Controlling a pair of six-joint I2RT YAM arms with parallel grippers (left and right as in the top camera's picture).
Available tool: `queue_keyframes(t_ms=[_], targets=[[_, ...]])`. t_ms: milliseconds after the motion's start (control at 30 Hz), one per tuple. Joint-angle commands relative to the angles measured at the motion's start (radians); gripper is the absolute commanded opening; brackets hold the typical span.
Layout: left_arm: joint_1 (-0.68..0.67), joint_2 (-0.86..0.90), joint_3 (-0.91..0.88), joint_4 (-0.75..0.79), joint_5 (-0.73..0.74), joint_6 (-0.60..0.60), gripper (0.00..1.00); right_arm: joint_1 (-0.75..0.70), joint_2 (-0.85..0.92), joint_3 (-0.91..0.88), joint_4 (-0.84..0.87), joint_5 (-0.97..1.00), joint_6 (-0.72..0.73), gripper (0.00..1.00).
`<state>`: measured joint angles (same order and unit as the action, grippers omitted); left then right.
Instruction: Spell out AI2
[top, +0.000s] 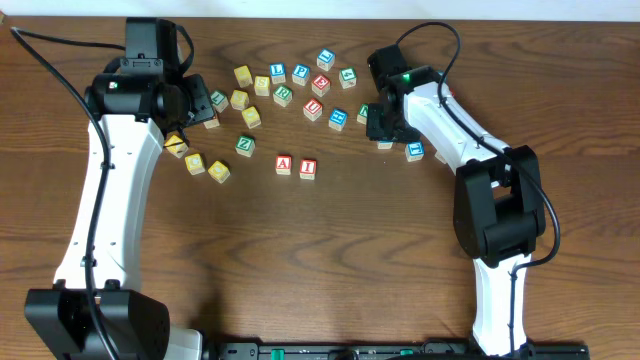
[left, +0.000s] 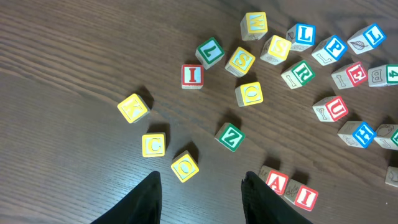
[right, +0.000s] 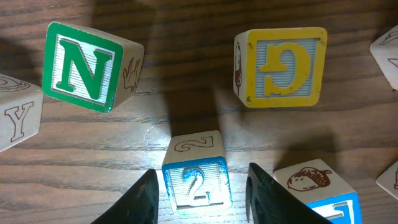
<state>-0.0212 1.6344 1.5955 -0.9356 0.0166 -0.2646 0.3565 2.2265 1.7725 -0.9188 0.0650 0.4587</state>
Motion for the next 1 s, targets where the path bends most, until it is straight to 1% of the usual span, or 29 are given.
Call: queue_keyframes(t_ms=[0,167,333,600,700,967], targets=[[0.003,0.012,-0.006,-0.002,-0.009,0.009,0.42,0.005,0.024,0.005,0.003,0.016,-0.021,0.42],[0.003,0.012,-0.006,-0.003,-0.009,0.009,0.41,0.005,0.049,0.005,0.005,0.015,-0.026,0.42],[0.003,0.012,-0.006,-0.003,-0.009,0.009,0.41,0.005,0.052,0.005,0.016,0.015,-0.026,0.39],[0.003,0.012,-0.006,-0.003,-0.009,0.009,0.41,0.005,0.049,0.011,0.014,0.015,-0.026,0.27],[0.003,0.012,-0.006,-0.003,-0.009,0.009,0.41,0.005,0.032,0.013,0.012,0.015,-0.026,0.24],[0.003,0.012,-0.006,-0.003,-0.009,0.008,0.41,0.025,-0.094,0.013,-0.053,-0.017,-0.026,0.23]])
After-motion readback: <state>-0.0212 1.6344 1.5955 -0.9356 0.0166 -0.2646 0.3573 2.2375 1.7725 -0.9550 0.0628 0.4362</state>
